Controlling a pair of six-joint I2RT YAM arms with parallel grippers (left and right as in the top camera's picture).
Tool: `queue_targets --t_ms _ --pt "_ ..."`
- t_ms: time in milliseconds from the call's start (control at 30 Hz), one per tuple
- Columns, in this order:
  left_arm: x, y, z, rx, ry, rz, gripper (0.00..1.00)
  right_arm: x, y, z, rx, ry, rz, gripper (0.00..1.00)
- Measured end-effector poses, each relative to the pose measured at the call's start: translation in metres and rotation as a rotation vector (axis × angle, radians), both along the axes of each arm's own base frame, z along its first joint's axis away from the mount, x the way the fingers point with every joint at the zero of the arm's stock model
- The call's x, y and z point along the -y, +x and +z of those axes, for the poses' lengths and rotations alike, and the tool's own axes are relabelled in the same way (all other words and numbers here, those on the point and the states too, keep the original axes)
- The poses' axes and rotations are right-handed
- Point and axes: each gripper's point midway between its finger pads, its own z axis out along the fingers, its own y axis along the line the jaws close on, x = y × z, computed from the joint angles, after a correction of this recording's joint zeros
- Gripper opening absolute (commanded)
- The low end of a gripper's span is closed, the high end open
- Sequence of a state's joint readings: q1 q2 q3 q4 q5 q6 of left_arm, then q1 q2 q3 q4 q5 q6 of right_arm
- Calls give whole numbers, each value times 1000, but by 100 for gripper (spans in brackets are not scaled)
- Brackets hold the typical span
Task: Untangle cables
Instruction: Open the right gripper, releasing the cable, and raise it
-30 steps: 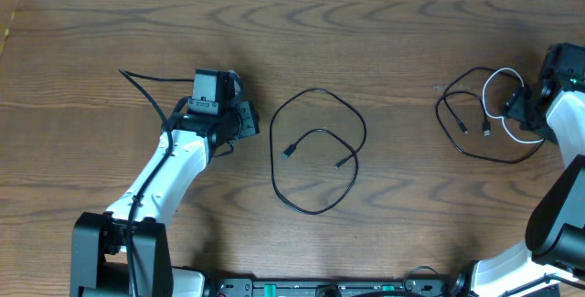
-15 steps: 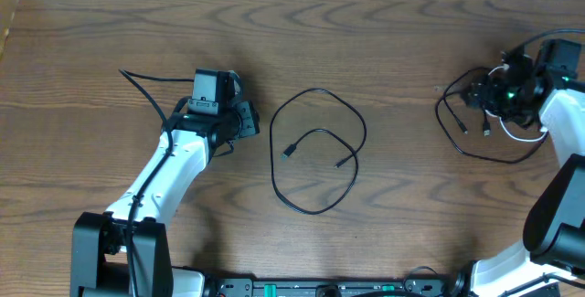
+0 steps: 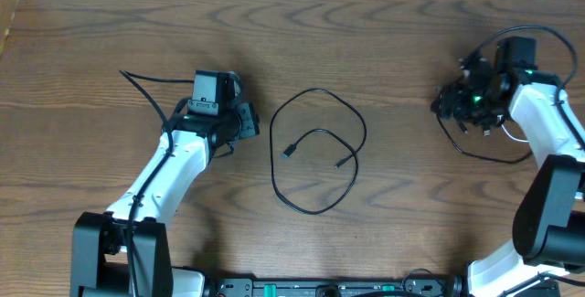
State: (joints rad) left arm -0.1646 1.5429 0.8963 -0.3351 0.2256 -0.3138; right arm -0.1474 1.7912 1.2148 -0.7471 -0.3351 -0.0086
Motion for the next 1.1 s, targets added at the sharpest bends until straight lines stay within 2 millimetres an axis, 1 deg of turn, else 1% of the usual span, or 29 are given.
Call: queue_targets --t_ms 33,100,167,233,333,500,633,733,900,1100 --pt "-1 -4 -4 -14 3 0 47 -3 -2 -1 -9 1 6 25" --pt "-3 -12 -11 -47 10 1 45 -9 -4 -1 -14 -1 26 1" --pt "-4 -21 -21 -85 17 2 41 -10 -3 -2 -17 -12 26 1" --pt "-6 -30 -30 -125 23 2 41 -8 -4 -3 -19 -31 26 1" --pt "-6 -42 -38 -172 21 1 41 -2 -6 -9 -26 -66 18 1" --pt "-5 -53 -41 -226 1 22 41 3 -7 -27 1 -103 8 1" --pt "-4 -57 -42 -247 -11 35 42 5 -10 -48 39 -120 3 1" --pt "-4 -62 -43 -268 -10 38 42 7 -11 -59 66 -135 -3 1" --pt "-5 -71 -45 -310 -5 39 42 13 -2 -61 127 -172 -17 1" --pt "-6 -75 -47 -320 -3 39 42 40 -2 -61 121 -306 -101 2"
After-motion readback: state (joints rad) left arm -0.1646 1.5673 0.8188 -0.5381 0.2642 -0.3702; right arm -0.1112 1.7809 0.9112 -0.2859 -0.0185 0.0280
